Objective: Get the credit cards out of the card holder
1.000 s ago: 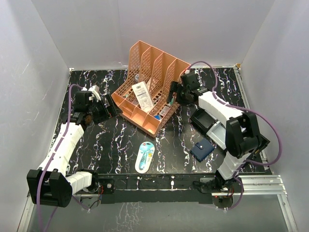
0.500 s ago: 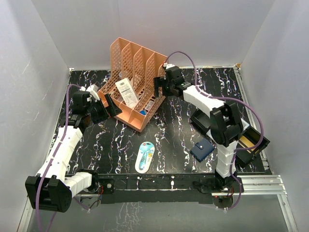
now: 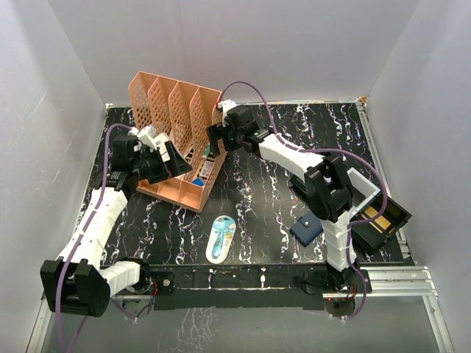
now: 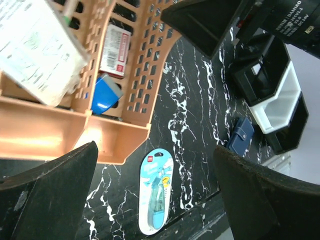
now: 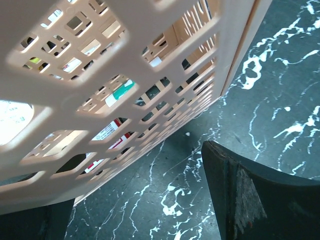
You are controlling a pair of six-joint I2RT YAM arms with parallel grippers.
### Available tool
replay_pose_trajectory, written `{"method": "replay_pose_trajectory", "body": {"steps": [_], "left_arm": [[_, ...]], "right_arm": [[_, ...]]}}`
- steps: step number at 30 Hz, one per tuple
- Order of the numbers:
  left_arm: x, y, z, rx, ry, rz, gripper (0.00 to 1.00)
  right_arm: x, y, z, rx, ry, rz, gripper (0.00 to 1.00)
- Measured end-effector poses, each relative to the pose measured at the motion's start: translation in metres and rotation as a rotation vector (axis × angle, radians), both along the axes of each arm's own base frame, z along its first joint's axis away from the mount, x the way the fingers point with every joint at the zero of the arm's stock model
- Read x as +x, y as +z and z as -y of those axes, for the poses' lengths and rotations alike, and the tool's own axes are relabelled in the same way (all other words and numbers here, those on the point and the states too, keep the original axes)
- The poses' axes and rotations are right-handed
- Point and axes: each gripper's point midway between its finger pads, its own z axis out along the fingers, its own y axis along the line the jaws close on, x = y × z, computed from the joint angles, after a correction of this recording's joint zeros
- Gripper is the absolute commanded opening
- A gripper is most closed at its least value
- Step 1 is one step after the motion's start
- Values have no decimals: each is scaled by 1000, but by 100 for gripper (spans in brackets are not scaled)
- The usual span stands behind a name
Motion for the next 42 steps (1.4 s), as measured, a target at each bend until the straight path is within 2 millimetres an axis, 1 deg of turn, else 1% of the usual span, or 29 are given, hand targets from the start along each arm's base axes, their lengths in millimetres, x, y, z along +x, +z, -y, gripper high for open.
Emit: {"method": "replay_pose_trajectory", "body": {"steps": [5, 9, 12, 13, 16, 20, 23, 27, 30, 32, 34, 36, 39, 41, 42], "left_arm": [[0, -3, 12, -50, -65, -20, 99], [-4, 1, 22, -85, -115, -18, 99], [-8, 5, 30, -105, -154, -13, 99], [-9, 6, 34, -110, -165, -10, 99], [-16, 10, 50, -127, -223, -1, 99], [-29, 10, 77, -143, -314, -8, 99], [-38, 2, 101, -143, -386, -34, 99], [-41, -9, 133, -128, -459, -71, 99], [-31, -14, 159, -100, -498, -74, 99], [-17, -19, 175, -72, -506, -70, 99], [-2, -31, 187, -28, -495, -71, 99], [14, -47, 190, 27, -463, -77, 99], [36, -76, 185, 127, -409, -102, 99], [52, -98, 180, 210, -378, -120, 99], [58, -105, 178, 237, -365, -124, 99]], "right_arm": [[-7, -3, -9, 12, 31, -22, 98], [-8, -7, -4, 43, 23, -66, 98], [-7, -16, 2, 116, 17, -127, 98], [-7, -17, 4, 144, 24, -135, 98], [-5, -7, 12, 262, 16, -151, 98], [2, 20, 29, 380, -1, -135, 98], [9, 40, 43, 432, -16, -94, 98], [6, 54, 60, 448, -51, -69, 98], [0, 60, 80, 437, -111, -49, 98], [-3, 64, 95, 421, -163, -30, 98], [-4, 70, 116, 402, -238, -1, 98], [-6, 76, 139, 376, -330, 25, 98], [-10, 79, 166, 345, -431, 43, 98], [-19, 77, 178, 324, -472, 38, 98], [-24, 73, 182, 313, -485, 27, 98]]}}
